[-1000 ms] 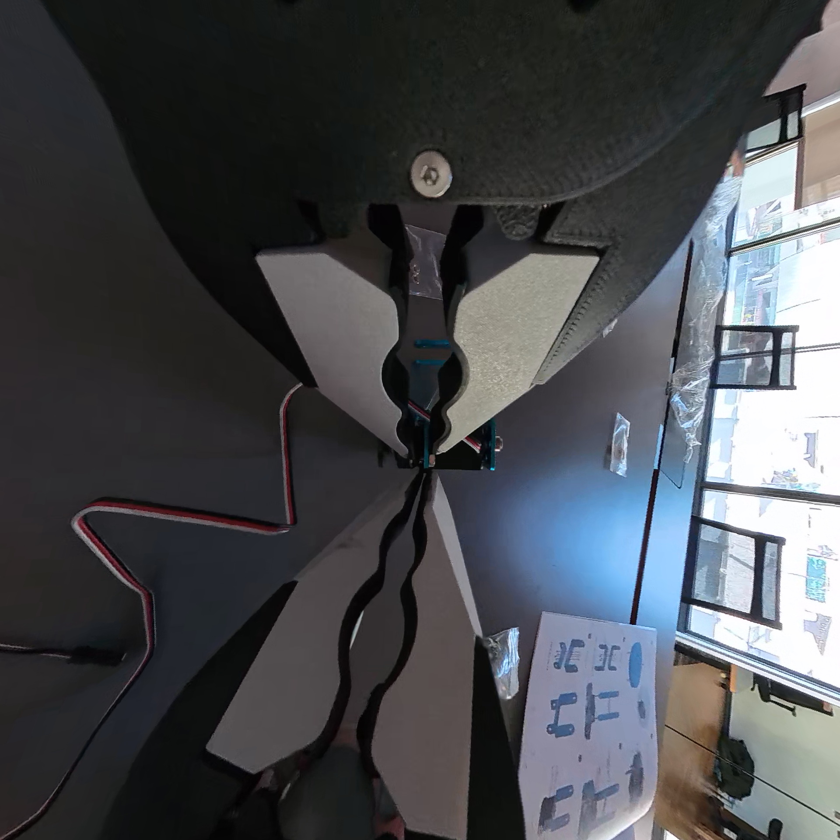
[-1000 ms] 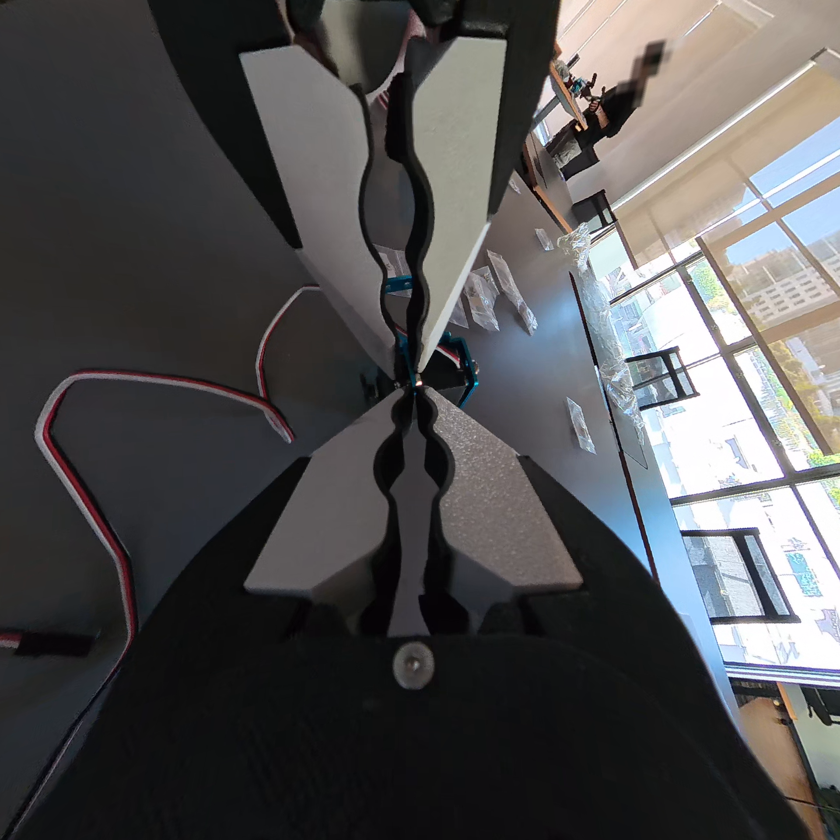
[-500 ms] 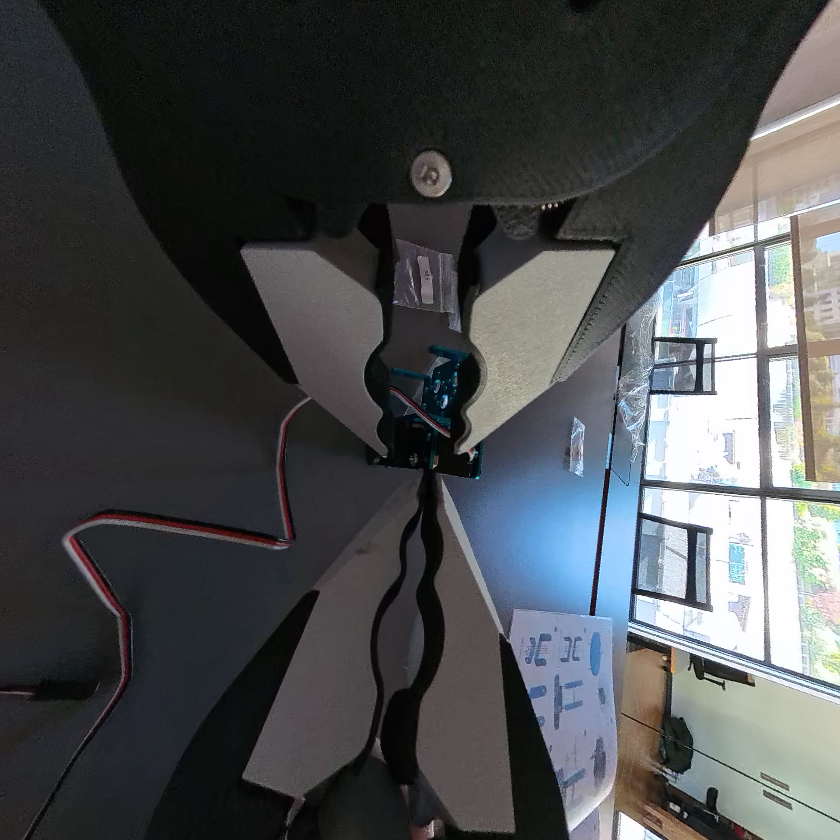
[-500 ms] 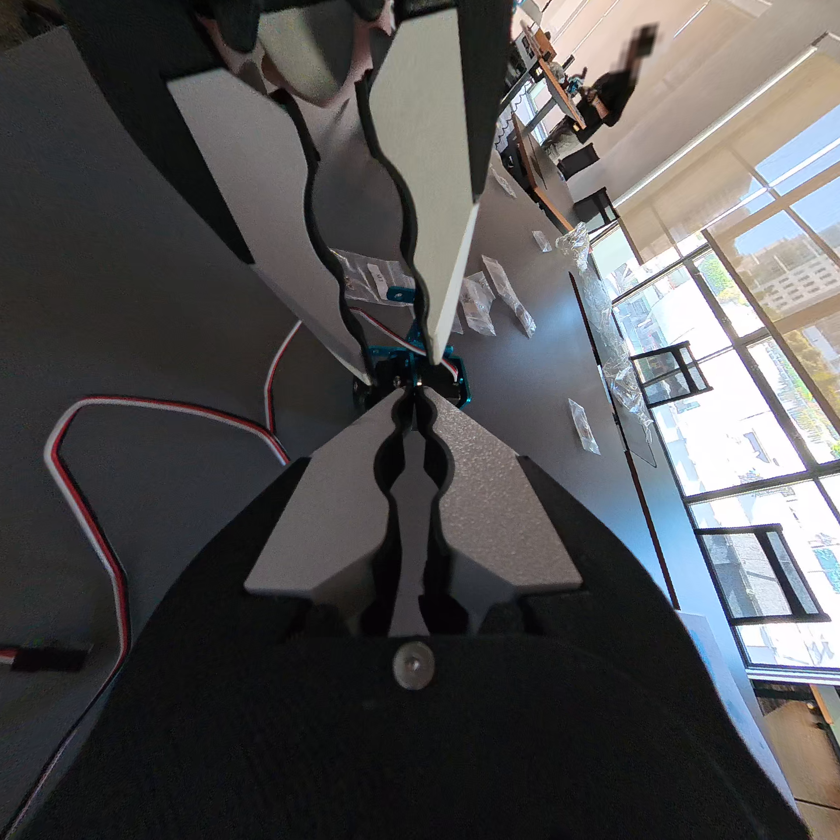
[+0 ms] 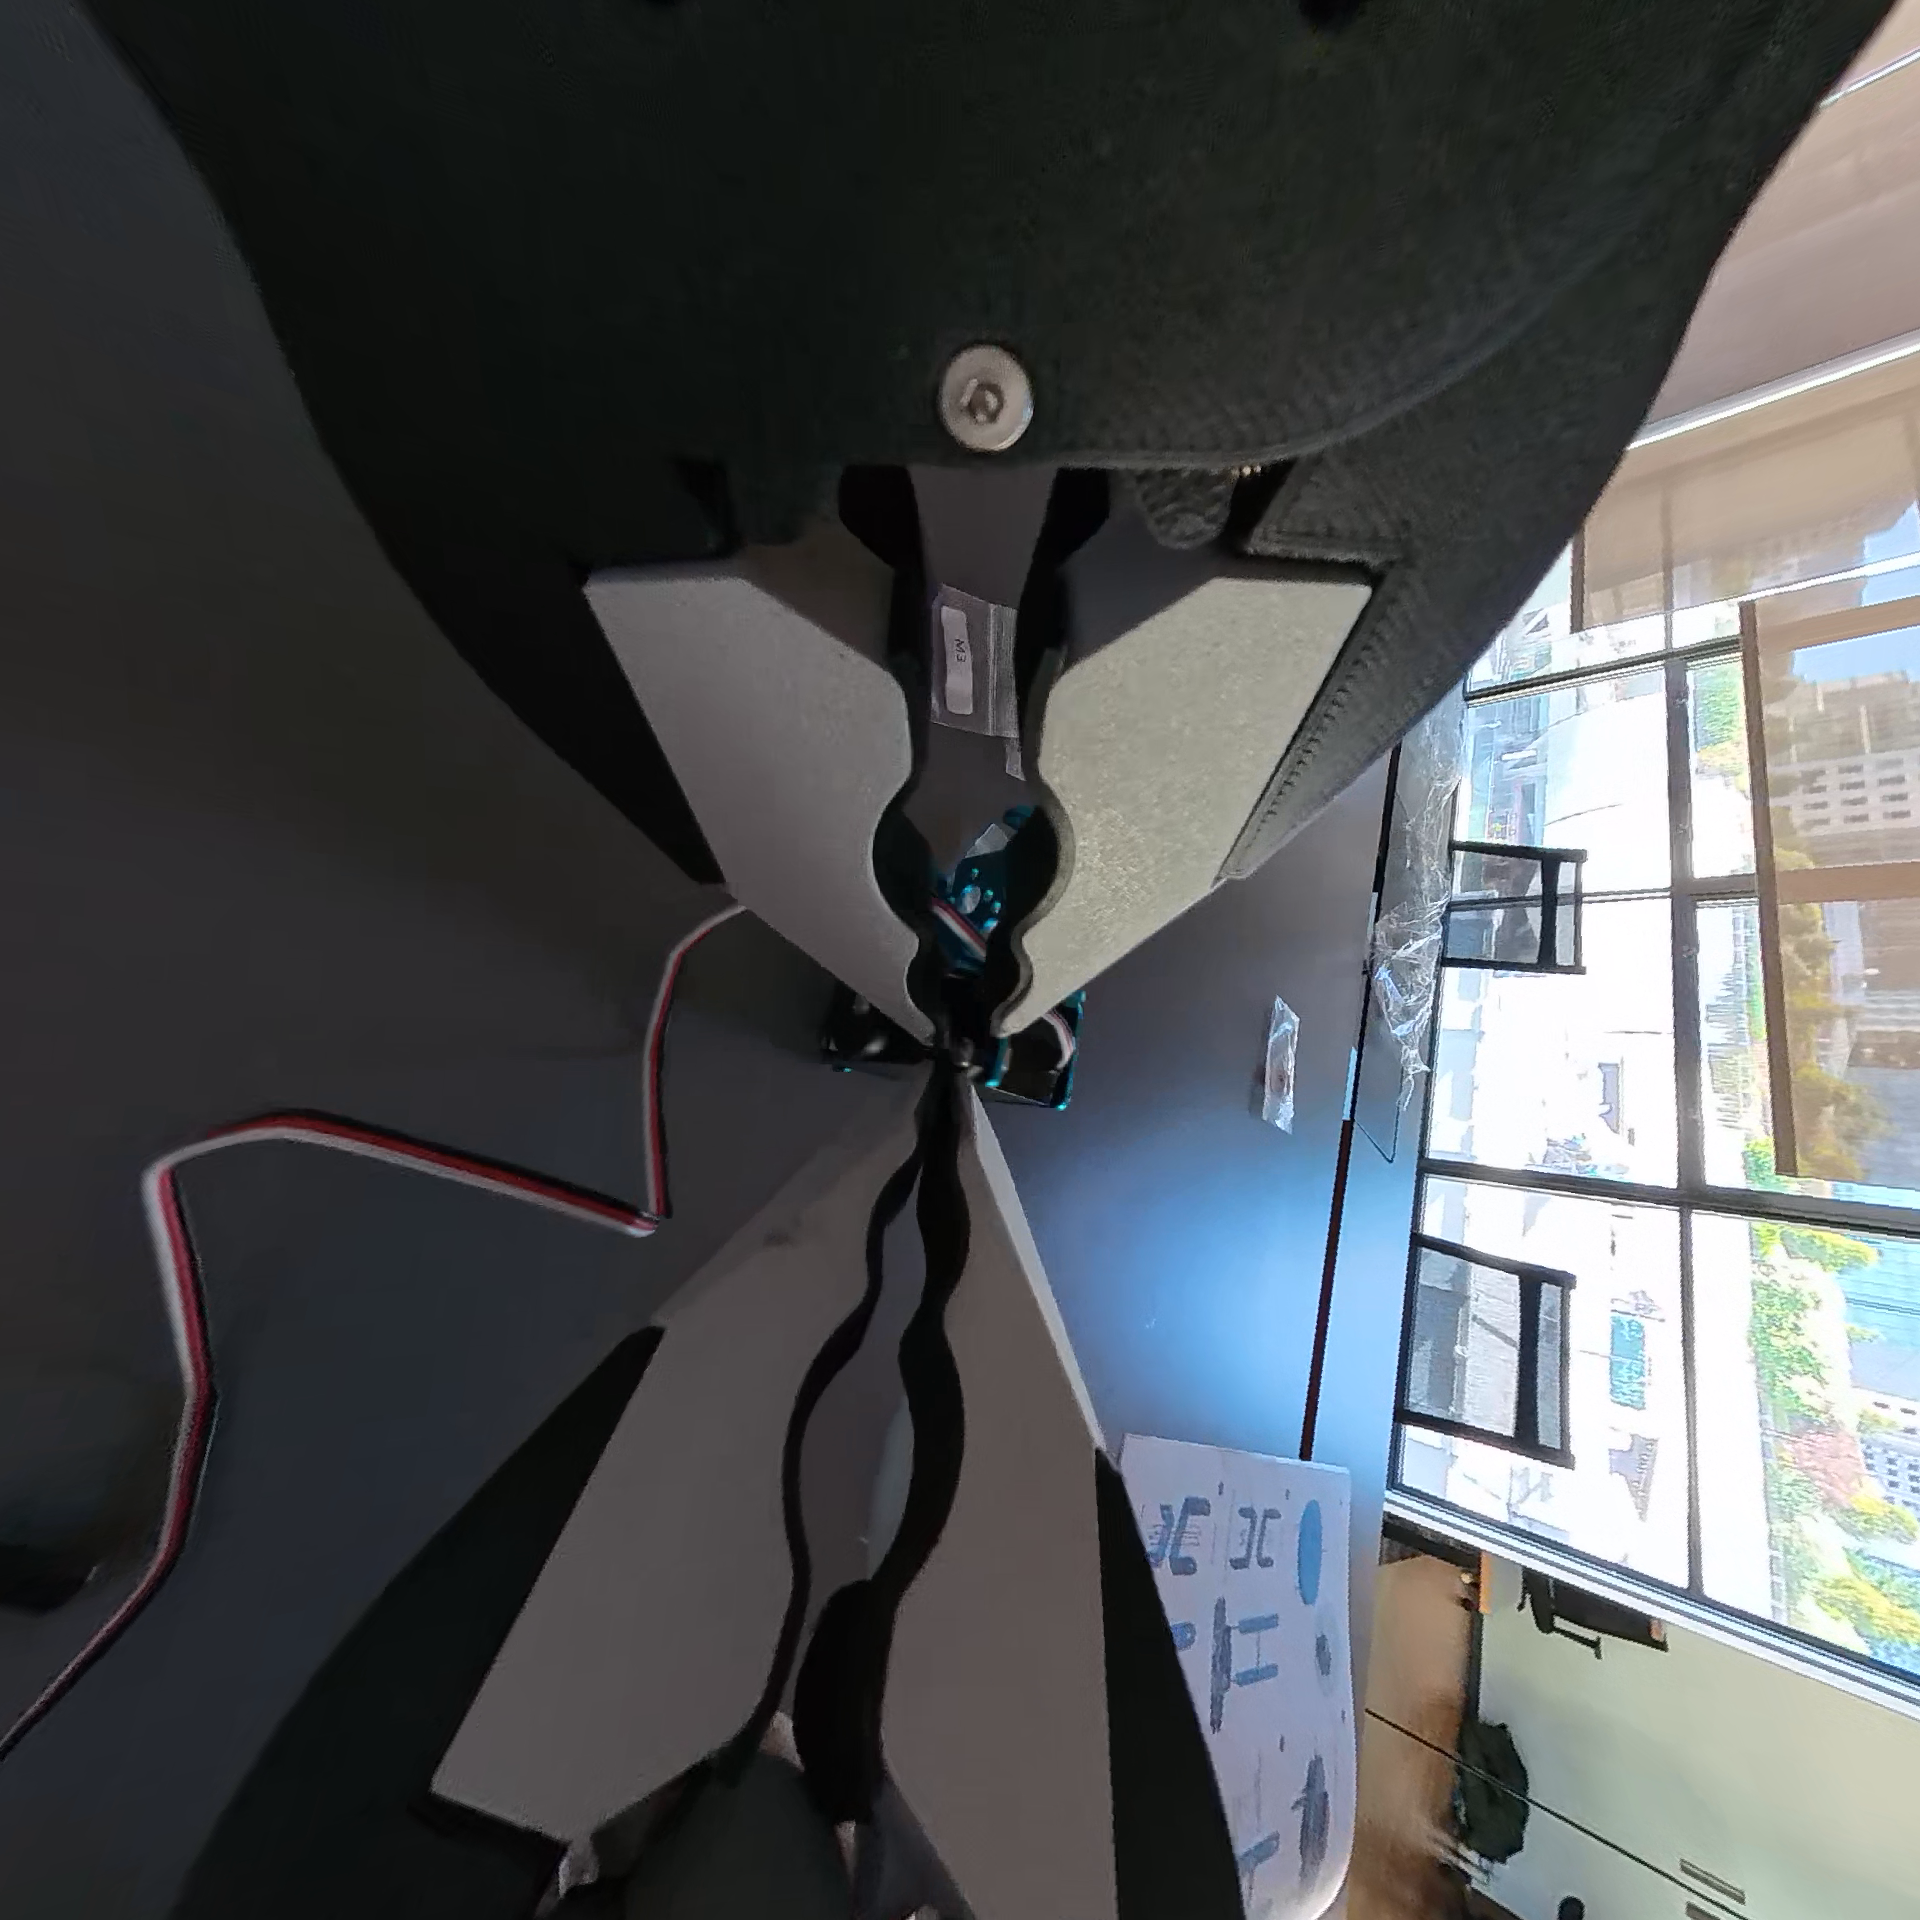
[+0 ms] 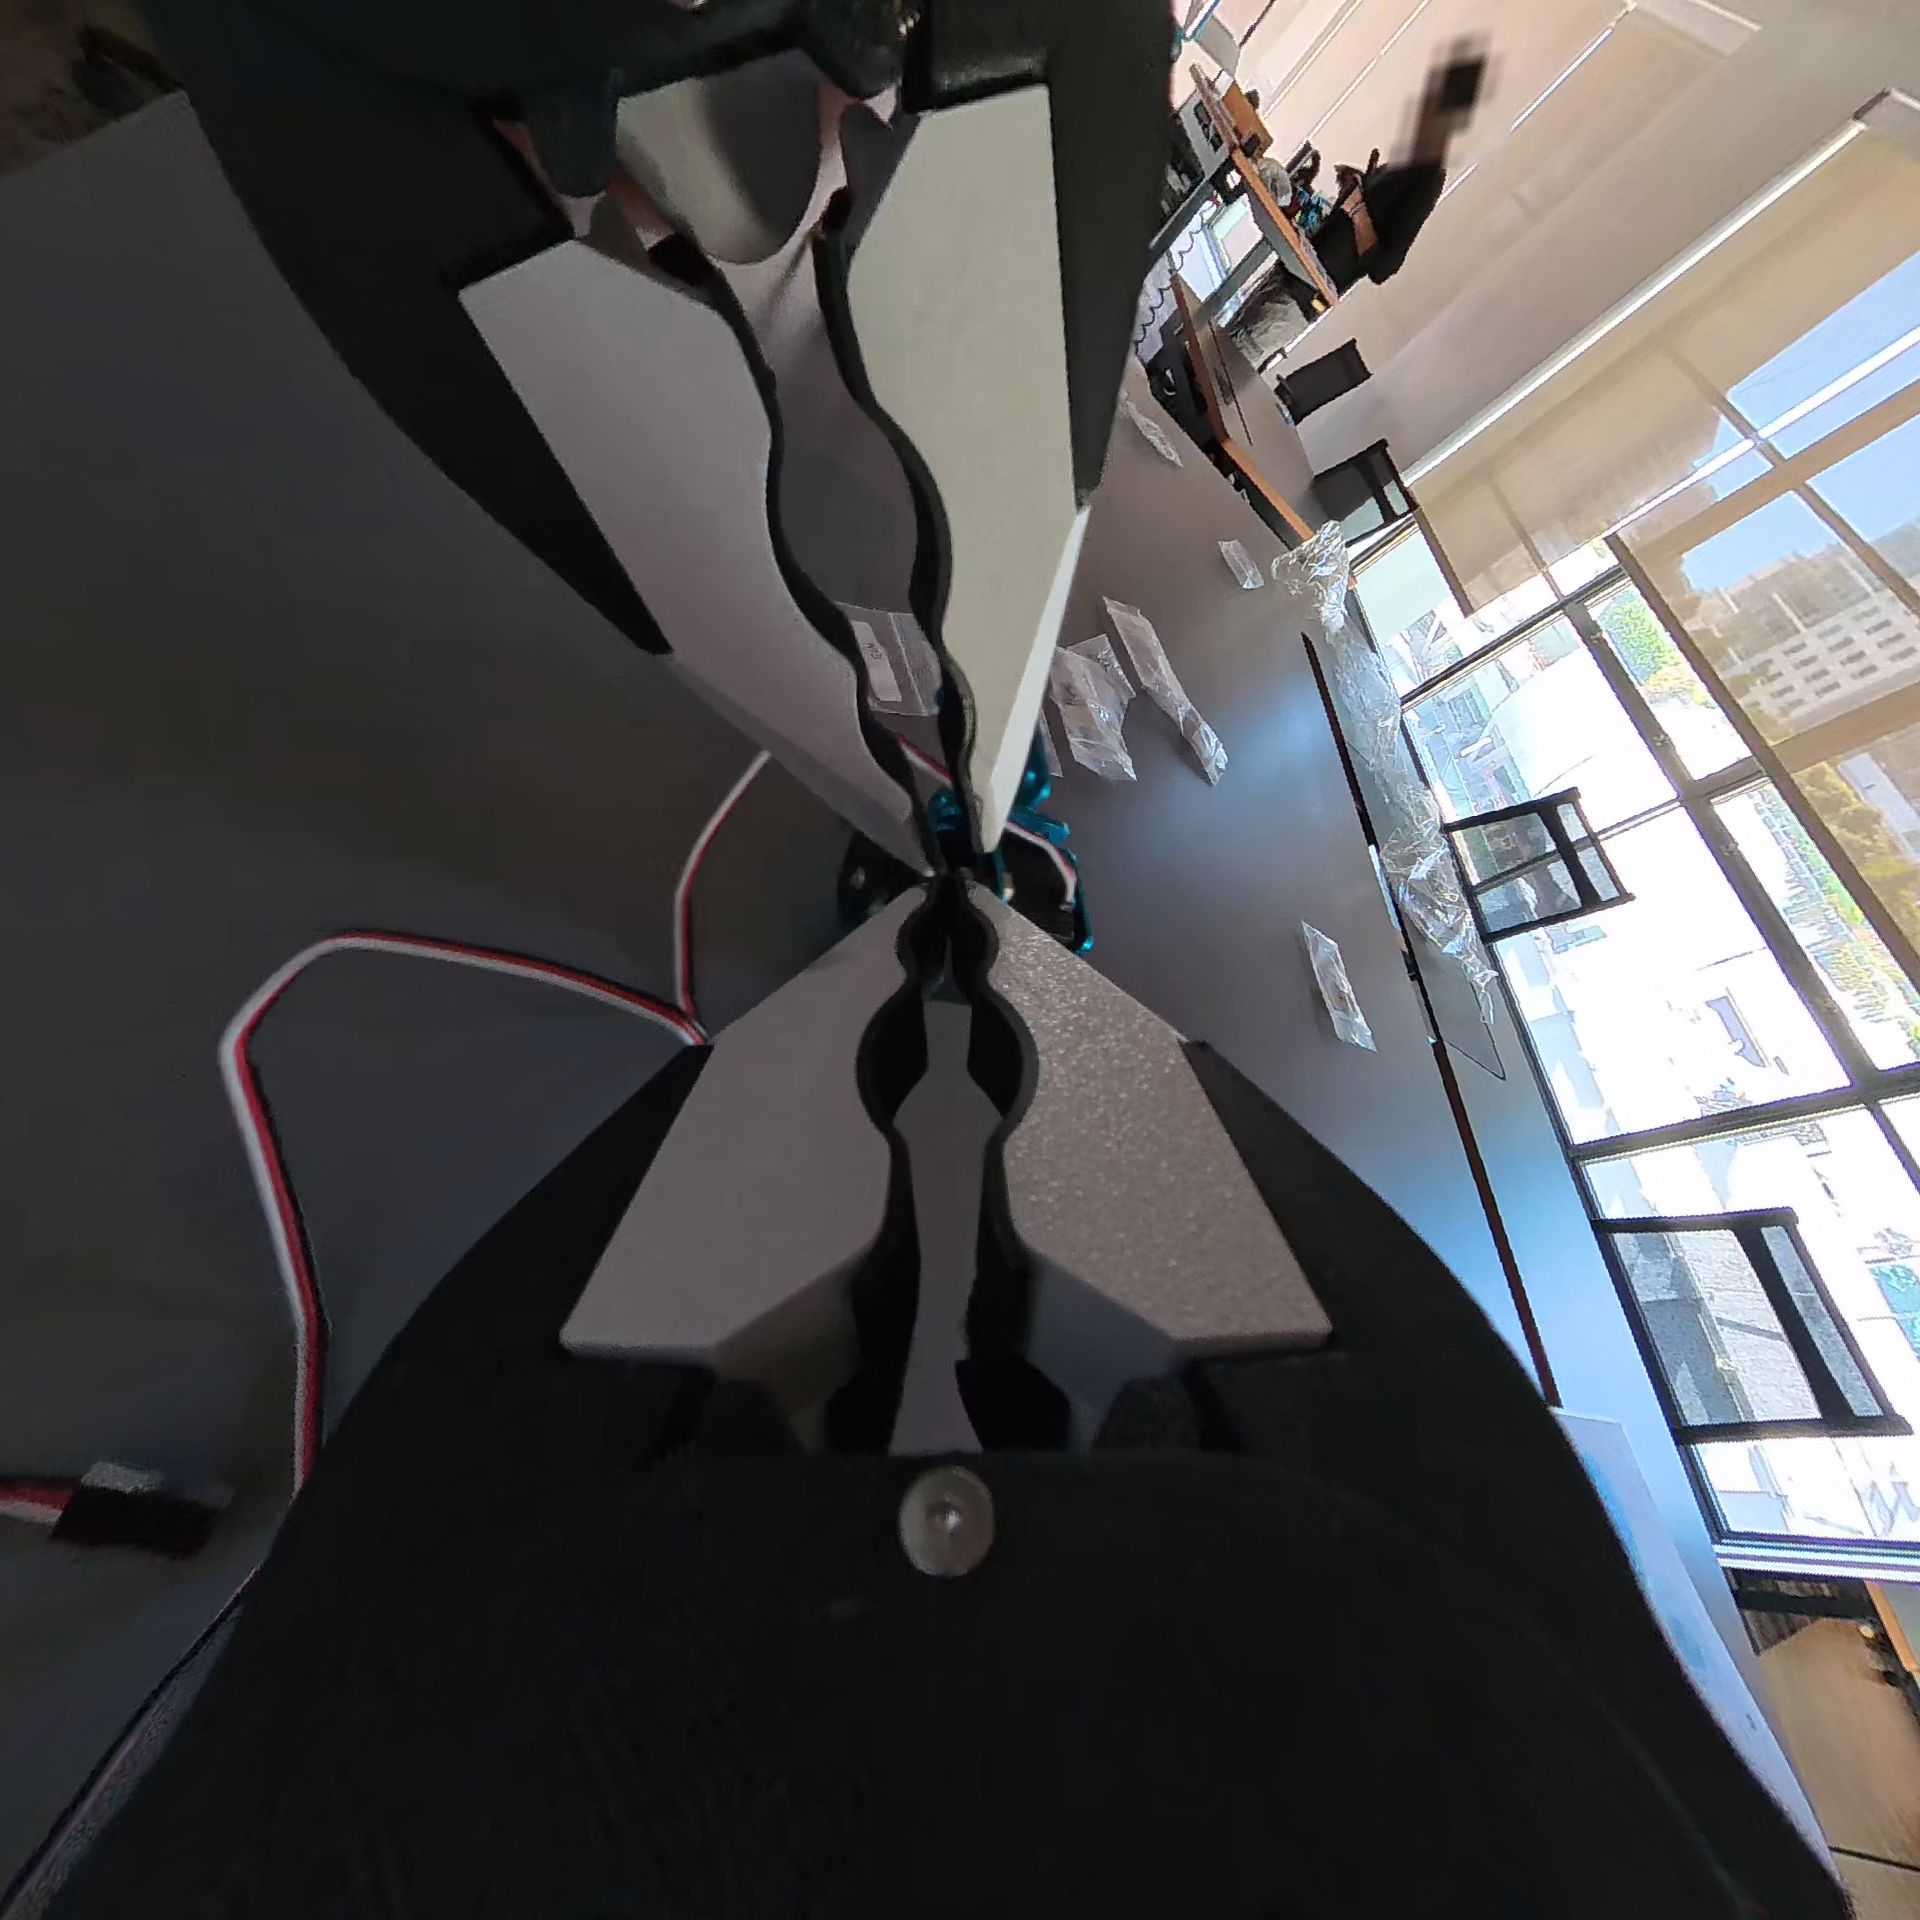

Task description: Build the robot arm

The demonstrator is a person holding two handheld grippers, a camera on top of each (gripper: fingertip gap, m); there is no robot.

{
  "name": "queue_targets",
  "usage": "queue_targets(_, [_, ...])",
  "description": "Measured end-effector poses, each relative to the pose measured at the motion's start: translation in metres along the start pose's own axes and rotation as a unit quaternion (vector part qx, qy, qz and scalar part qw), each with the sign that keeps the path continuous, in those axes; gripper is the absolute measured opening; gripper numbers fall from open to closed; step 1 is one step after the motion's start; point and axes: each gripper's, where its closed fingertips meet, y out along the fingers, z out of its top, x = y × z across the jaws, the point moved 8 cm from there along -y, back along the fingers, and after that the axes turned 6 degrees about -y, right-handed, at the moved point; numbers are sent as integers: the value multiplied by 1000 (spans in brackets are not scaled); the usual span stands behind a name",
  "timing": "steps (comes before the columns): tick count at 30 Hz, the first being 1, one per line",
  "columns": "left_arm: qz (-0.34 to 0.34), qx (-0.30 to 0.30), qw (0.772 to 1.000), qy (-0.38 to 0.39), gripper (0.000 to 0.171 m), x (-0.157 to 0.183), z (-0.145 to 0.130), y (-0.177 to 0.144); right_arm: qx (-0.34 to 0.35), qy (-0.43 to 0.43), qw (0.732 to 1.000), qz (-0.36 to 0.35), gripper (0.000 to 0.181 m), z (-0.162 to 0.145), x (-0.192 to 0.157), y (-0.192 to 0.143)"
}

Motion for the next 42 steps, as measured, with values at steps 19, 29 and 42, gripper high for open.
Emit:
queue_targets(19, [-62,60,989,-120,18,-22,-4,-4,-6,124,988,89,5,-35,29,-16])
queue_targets(29, [-159,41,982,-88,12,-36,-7,18,29,210,969,127,20,-28,28,-1])
queue_targets(42, [-260,75,953,-138,10,-48,-21,24,40,316,932,173,8,-26,37,20])
